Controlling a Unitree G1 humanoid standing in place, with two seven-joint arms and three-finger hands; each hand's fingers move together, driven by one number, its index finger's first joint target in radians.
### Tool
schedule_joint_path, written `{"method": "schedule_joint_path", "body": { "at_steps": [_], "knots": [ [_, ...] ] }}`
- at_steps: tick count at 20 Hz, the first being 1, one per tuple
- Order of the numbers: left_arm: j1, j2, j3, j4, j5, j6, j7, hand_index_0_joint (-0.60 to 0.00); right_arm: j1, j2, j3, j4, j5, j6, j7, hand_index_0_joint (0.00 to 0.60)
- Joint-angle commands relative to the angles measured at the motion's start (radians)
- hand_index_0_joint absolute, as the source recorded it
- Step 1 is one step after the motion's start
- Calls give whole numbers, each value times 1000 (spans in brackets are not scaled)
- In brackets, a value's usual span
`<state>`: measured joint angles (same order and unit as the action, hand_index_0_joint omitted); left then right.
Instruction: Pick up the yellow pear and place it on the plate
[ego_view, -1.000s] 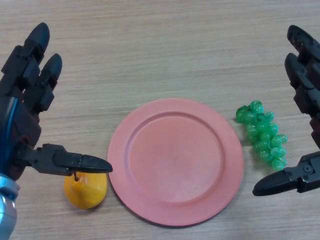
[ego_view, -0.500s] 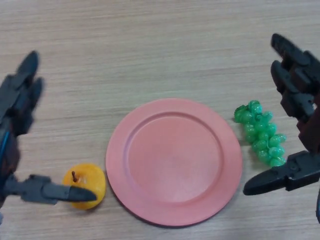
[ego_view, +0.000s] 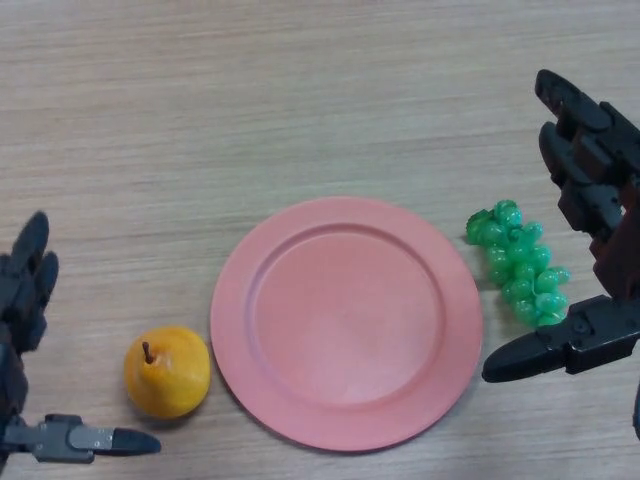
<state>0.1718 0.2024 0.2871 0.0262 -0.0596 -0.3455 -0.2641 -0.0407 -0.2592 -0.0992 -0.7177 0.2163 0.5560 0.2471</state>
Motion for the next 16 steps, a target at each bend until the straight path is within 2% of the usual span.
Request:
{"method": "schedule_joint_path", "body": {
  "at_steps": [1, 4, 10, 11, 12, 13, 14, 15, 16],
  "knots": [
    [-36, 53, -3, 40, -9, -216, 50, 0, -37, -23, -30, -53, 31, -128, 8, 0],
    [-64, 71, -60, 184, 19, -287, 90, 0, -28, -22, -44, -66, 59, -114, 15, 0],
    [-137, 71, -134, 378, 43, -369, 199, 0, -25, -27, -62, -81, 77, -104, 7, 0],
    [-137, 71, -136, 379, 42, -369, 198, -100, -26, -27, -63, -82, 78, -103, 6, 0],
    [-138, 70, -141, 383, 38, -371, 195, -250, -26, -28, -66, -83, 78, -103, 4, 0],
    [-140, 67, -149, 388, 26, -372, 185, -349, -28, -30, -68, -86, 77, -101, 2, 0],
    [-143, 60, -165, 397, 4, -375, 167, -501, -30, -33, -73, -91, 72, -99, 2, 0],
    [-149, 50, -185, 414, 15, -386, 160, -582, -24, -35, -77, -102, 68, -93, 5, 0],
    [-153, 49, -198, 436, 61, -400, 170, -600, -20, -35, -81, -112, 68, -81, 8, 0]
  ]
}}
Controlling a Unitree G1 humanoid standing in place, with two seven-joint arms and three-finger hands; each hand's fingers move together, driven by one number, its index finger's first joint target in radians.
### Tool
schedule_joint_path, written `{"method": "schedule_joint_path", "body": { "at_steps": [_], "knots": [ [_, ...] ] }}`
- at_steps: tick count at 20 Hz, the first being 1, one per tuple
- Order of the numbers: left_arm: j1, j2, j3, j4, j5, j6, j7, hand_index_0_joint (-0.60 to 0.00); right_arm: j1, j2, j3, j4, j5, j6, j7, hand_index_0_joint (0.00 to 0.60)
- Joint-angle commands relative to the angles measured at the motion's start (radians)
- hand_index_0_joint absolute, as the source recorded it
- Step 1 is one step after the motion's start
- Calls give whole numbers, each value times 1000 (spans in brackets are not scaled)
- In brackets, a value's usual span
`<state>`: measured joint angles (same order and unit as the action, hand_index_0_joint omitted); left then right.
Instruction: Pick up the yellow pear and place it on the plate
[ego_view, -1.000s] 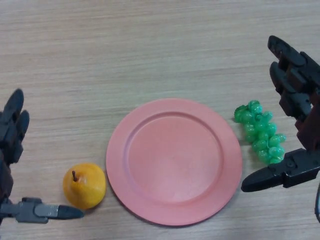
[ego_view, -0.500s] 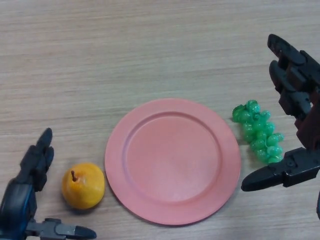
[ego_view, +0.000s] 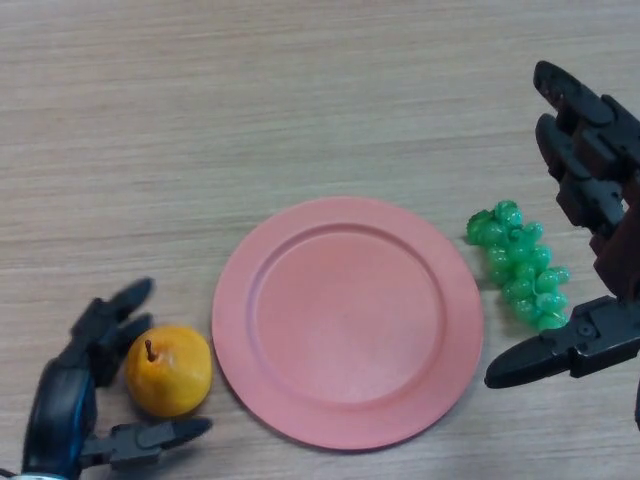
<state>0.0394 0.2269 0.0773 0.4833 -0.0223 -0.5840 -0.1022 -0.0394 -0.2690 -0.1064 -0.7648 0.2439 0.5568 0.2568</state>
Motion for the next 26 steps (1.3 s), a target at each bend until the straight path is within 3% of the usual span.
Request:
{"method": "schedule_joint_path", "body": {
  "at_steps": [1, 5, 10, 13, 17, 19, 22, 26],
  "knots": [
    [-23, 26, 2, -16, 38, -152, 6, -600, -19, -24, -82, -73, 47, -75, 0, 0],
    [16, 32, -12, -98, 69, -89, -33, -600, -11, -25, -88, -90, 39, -68, 4, 0],
    [127, 14, -4, -379, -6, 40, -129, -600, -4, -19, -89, -92, 41, -77, 0, 0],
    [121, 4, -9, -529, -12, 130, -136, -600, -5, -23, -105, -102, 54, -68, -8, 0],
    [-3, -24, -96, -615, 41, 269, -45, -600, 10, -20, -117, -112, 49, -88, -5, 0],
    [-70, -33, -181, -585, 34, 319, 20, -600, 14, -22, -127, -117, 56, -89, 1, 0],
    [-165, -36, -335, -458, 26, 306, 155, -600, 19, -20, -121, -129, 53, -65, -3, 0],
    [-244, -37, -400, -303, 76, 237, 241, -600, 24, -20, -135, -132, 34, -80, 2, 0]
  ]
}}
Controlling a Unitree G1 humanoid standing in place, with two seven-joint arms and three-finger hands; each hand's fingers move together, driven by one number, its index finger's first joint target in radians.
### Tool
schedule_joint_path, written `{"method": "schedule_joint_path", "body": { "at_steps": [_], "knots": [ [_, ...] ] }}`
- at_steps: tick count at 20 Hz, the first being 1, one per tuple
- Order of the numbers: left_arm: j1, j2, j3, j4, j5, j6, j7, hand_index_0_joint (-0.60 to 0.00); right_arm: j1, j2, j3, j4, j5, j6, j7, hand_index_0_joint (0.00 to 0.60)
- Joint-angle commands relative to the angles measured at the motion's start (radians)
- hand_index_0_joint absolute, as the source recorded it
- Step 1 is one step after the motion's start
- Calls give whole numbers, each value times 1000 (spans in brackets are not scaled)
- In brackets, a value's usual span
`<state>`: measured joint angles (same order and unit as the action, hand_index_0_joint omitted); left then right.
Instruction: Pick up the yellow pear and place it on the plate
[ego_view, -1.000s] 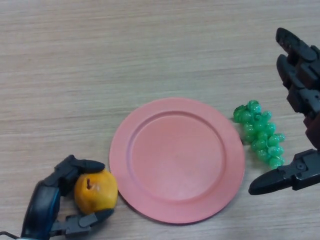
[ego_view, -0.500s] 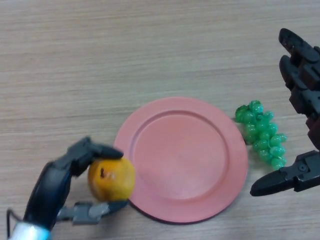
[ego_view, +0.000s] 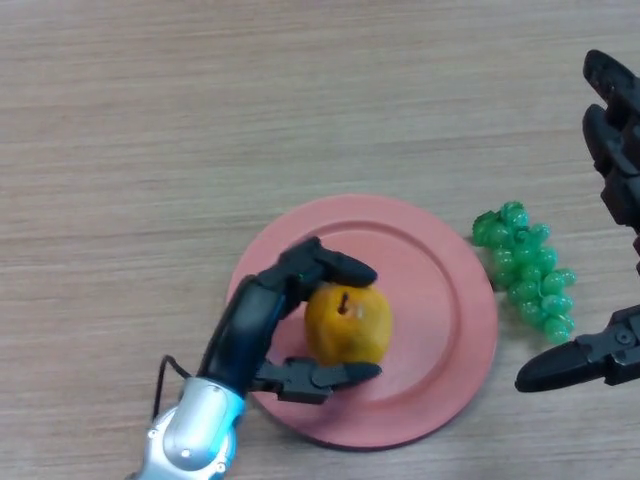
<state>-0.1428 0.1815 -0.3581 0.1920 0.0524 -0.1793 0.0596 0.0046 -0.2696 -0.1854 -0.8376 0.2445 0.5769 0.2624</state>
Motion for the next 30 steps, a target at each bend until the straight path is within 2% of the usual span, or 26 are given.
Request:
{"method": "schedule_joint_path", "body": {
  "at_steps": [1, 2, 3, 4, 5, 6, 7, 8, 11, 14, 17, 20, 24, 26, 28, 30],
  "knots": [
    [-69, 8, 37, 12, -6, -201, 85, -600, -22, -22, -60, -62, 28, -102, -5, 0],
    [-76, 8, 37, 35, -39, -221, 78, -600, -21, -24, -64, -61, 14, -114, 0, 0],
    [-76, 8, 37, 35, -43, -218, 76, -503, -21, -24, -65, -61, 13, -115, 0, 0],
    [-77, 8, 36, 36, -55, -209, 74, -350, -21, -23, -66, -61, 11, -118, -1, 0],
    [-80, 8, 36, 37, -64, -194, 76, -253, -22, -23, -68, -63, 10, -119, -2, 0],
    [-87, 8, 34, 37, -71, -161, 86, -101, -20, -23, -73, -65, 4, -124, -2, 0],
    [-89, 8, 37, 23, -61, -111, 105, -18, -17, -23, -77, -64, -10, -136, -1, 0],
    [-80, 8, 54, -26, -52, -57, 106, 0, -27, -23, -83, -70, 0, -119, -8, 0],
    [-47, 8, 123, -176, -53, 57, 60, 0, -21, -21, -74, -72, -9, -131, -12, 0],
    [4, 8, 208, -415, -57, 207, -23, 0, -31, -22, -65, -76, -4, -118, -20, 0],
    [53, 8, 285, -611, -55, 263, -120, 0, -42, -21, -48, -66, -16, -129, -21, 0],
    [82, 36, 378, -777, -159, 341, -177, 0, -45, -20, -32, -52, -13, -140, -21, 0],
    [127, 70, 507, -850, -270, 337, -217, 0, -51, -16, -14, -44, 6, -127, -22, 0],
    [133, 78, 562, -841, -306, 287, -212, 0, -53, -15, -15, -29, 26, -147, -26, 0],
    [136, 87, 599, -833, -345, 264, -206, 0, -69, -19, 1, -16, 33, -142, -40, 0],
    [138, 92, 603, -850, -349, 288, -196, 0, -73, -23, 12, -8, 27, -141, -24, 0]
  ]
}}
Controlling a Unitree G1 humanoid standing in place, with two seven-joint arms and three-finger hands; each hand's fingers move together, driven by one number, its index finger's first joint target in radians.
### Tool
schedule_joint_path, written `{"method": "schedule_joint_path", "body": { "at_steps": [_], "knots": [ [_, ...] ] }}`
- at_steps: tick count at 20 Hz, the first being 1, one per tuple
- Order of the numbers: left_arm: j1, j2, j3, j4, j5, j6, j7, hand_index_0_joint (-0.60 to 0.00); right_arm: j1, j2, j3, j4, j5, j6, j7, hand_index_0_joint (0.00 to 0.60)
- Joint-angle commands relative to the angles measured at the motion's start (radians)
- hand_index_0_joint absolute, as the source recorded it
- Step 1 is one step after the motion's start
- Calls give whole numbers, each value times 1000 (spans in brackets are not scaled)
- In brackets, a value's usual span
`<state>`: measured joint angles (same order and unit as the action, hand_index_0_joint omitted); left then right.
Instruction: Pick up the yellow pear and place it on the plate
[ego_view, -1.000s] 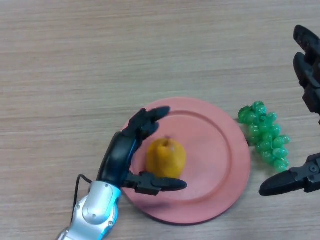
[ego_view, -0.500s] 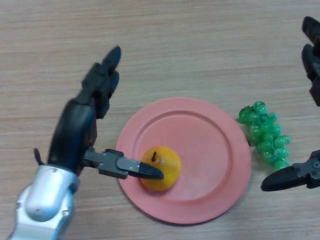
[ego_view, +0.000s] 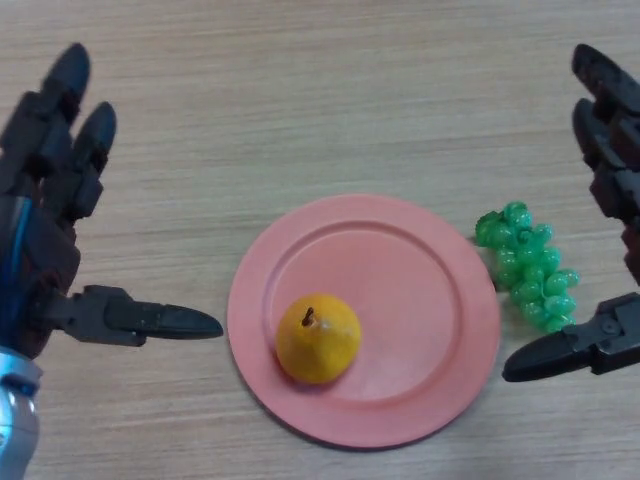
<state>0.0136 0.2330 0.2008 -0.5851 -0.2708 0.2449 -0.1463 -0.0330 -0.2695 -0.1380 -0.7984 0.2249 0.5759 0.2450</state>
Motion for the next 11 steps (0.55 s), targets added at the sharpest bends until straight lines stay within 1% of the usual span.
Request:
{"method": "schedule_joint_path", "body": {
  "at_steps": [1, 3, 5, 8, 11],
  "knots": [
    [-23, 42, 43, -87, -21, -123, 15, 0, -34, -21, -35, -43, 49, -142, 0, 0],
    [-33, 42, 38, -104, -8, -110, 30, 0, -30, -22, -44, -45, 70, -128, 6, 0],
    [-57, 48, 34, -108, 3, -102, 45, 0, -29, -22, -42, -38, 66, -135, 7, 0],
    [-68, 49, 23, -115, 10, -84, 58, 0, -30, -25, -42, -30, 49, -151, 18, 0],
    [-73, 53, 13, -100, 35, -72, 49, 0, -26, -25, -53, -25, 51, -161, 19, 0]
  ]
}}
